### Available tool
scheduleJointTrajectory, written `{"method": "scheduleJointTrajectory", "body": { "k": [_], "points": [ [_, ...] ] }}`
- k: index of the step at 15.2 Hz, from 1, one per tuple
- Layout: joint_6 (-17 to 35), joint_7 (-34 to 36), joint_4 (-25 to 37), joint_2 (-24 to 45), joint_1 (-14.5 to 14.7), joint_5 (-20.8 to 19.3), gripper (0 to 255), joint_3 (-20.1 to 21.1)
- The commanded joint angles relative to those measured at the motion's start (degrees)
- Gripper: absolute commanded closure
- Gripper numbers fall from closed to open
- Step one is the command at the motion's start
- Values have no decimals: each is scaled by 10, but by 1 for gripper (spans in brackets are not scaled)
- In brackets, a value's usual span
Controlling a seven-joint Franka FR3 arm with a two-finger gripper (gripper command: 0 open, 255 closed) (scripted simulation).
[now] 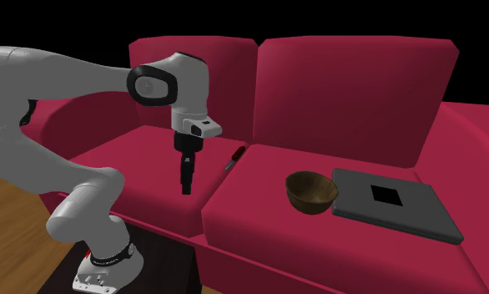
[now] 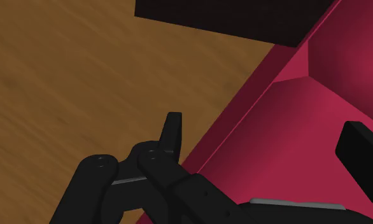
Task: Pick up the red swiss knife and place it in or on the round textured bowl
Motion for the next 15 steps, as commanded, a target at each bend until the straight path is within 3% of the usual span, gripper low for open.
{"method": "scheduleJointTrajectory", "body": {
  "k": [1,15],
  "points": [
    [0,0,0,0,0,0,0,0],
    [164,-20,60,197,88,61,0,81]
  ]
}}
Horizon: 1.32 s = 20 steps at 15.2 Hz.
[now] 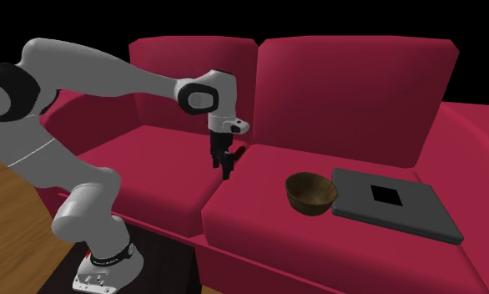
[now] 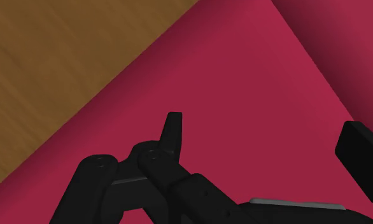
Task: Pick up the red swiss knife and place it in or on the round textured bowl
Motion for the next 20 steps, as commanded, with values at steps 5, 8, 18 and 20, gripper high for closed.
{"method": "scheduleJointTrajectory", "body": {
  "k": [5,8,18,20],
  "points": [
    [59,-6,48,92,33,11,0,39],
    [81,-9,75,135,48,11,0,58],
    [135,-12,185,280,100,-16,0,119],
    [142,-12,210,309,112,-26,0,129]
  ]
}}
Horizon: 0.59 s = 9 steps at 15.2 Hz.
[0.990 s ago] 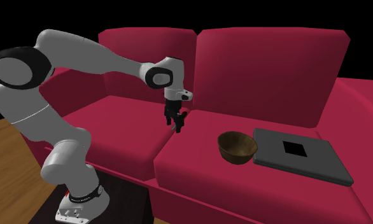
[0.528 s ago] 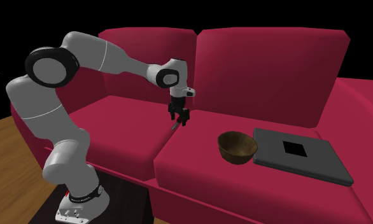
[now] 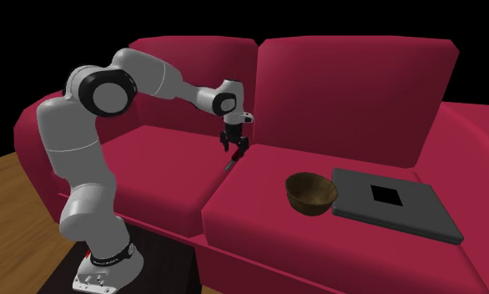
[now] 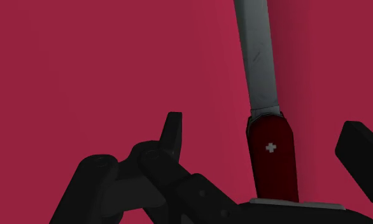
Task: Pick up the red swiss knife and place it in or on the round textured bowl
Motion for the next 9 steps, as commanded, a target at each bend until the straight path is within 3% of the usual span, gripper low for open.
{"method": "scheduleJointTrajectory", "body": {
  "k": [1,9],
  "points": [
    [5,-1,27,30,12,-10,0,10],
    [56,7,4,59,18,-25,0,10]
  ]
}}
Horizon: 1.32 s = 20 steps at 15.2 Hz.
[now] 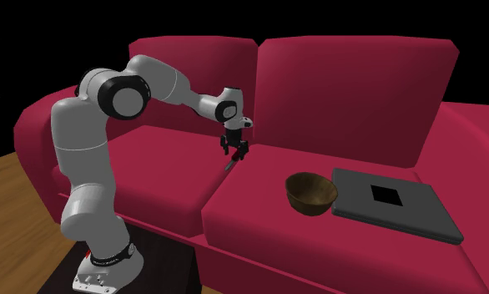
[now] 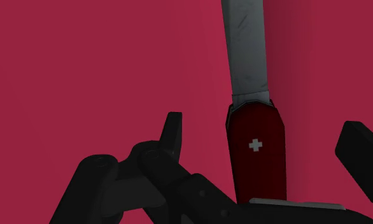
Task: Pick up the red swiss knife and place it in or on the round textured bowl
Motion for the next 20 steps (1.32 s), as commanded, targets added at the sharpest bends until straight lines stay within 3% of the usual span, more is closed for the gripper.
{"method": "scheduleJointTrajectory", "body": {
  "k": [1,8,9,20],
  "points": [
    [13,2,-8,6,1,-3,0,-1],
    [13,2,-8,6,1,-3,0,-1],
    [13,2,-8,6,1,-3,255,-1],
    [-1,0,0,-2,0,1,255,0]
  ]
}}
